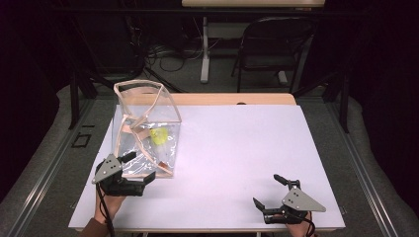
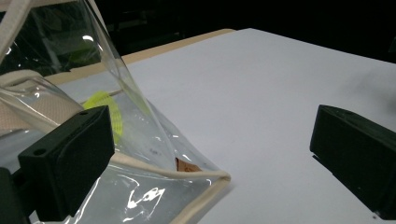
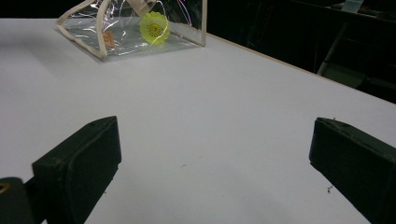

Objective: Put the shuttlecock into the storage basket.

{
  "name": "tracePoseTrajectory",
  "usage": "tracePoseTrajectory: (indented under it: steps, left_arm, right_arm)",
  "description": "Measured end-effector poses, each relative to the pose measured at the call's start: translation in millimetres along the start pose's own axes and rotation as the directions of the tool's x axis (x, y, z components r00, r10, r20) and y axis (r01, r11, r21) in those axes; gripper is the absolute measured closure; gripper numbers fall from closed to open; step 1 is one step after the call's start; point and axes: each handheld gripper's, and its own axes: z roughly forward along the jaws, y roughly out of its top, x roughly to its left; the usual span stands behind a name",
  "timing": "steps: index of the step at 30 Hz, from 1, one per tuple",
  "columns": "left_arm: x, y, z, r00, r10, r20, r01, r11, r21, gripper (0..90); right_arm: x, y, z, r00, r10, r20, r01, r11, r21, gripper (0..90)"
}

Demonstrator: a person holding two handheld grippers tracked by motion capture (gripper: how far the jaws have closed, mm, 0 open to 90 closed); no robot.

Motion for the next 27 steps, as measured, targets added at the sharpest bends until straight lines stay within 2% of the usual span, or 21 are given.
tracePoseTrajectory:
  steps: [2,3,5,15,21,27]
  left_arm:
    - [-1.3,-5.7,0.4,1.0,-0.002,0.008,0.002,1.0,0.006,0.0]
    - [-2.5,-10.6,0.5,0.9998,0.01,0.018,-0.01,0.9998,0.016,0.0]
    - [-3.6,-13.0,0.6,0.9999,0.012,0.012,-0.012,0.9997,0.02,0.0]
    - [-10.3,-31.3,0.7,0.9993,0.018,0.032,-0.018,0.9998,0.009,0.0]
    - [-9.5,-39.0,2.5,0.9992,-0.002,0.04,0.001,1.0,0.005,0.0]
    - [-9.5,-41.1,4.7,0.9993,0.004,0.038,-0.005,0.9998,0.017,0.0]
  right_arm:
    - [0.0,-0.1,0.1,1.0,-0.002,-0.001,0.002,1.0,0.0,1.9]
    - [0.1,-0.2,0.3,1.0,0.0,-0.003,0.0,1.0,0.001,1.9]
    - [-0.1,-0.3,0.4,1.0,0.0,-0.003,0.0,1.0,0.002,1.9]
    - [0.6,-0.6,0.4,1.0,-0.002,0.001,0.002,1.0,0.007,1.9]
    - [1.4,-0.6,0.3,1.0,-0.006,0.002,0.006,1.0,0.008,1.9]
    - [0.6,-1.4,0.2,1.0,-0.003,0.003,0.003,1.0,0.008,1.9]
